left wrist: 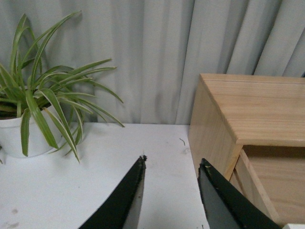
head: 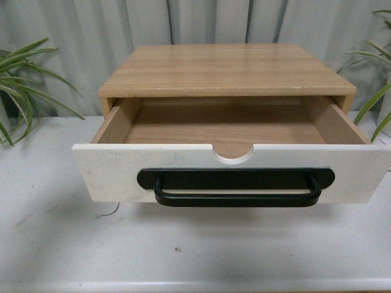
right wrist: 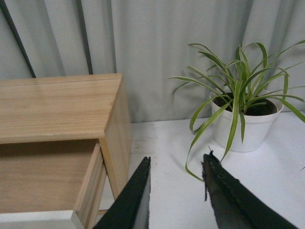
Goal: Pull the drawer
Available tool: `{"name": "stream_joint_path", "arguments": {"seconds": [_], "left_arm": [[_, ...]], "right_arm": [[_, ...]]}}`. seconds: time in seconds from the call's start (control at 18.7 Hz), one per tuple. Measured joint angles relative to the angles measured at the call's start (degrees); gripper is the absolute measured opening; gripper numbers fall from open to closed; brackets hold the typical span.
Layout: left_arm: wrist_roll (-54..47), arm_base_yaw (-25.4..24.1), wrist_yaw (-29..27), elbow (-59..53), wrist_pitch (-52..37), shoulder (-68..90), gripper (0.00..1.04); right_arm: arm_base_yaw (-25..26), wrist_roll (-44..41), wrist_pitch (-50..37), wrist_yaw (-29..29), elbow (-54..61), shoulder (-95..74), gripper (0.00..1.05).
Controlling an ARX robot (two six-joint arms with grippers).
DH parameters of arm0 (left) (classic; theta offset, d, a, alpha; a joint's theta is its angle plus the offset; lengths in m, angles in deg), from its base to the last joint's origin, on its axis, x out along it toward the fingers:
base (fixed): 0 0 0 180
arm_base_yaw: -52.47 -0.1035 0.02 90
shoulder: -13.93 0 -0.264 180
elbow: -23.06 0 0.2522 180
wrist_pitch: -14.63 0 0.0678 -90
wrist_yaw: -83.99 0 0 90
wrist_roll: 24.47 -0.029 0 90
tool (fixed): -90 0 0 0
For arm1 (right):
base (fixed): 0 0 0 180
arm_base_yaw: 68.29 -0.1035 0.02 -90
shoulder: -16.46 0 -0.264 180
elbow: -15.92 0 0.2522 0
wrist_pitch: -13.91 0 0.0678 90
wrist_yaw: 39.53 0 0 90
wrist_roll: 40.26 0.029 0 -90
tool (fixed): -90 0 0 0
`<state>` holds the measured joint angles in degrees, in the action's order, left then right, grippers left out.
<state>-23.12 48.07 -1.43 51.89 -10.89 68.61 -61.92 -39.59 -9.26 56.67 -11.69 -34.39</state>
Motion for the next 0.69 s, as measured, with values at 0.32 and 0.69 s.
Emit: {"name": "stream_joint_path", "arguments": {"seconds": [0.32,0.69], "left_arm": [[-0.59,4.44,-4.5,-7.65,2.73,-10.47,0.02],[-0.59,4.42,-4.61,-12.66,11.8,-24.41,0.02]], "right_arm": [[-6.49,-0.55,3.5,-5.73,7.32,10.32,0.02],[-6.36,-0.55,11.17,-6.19,11.67,23.17,0.02]]}}
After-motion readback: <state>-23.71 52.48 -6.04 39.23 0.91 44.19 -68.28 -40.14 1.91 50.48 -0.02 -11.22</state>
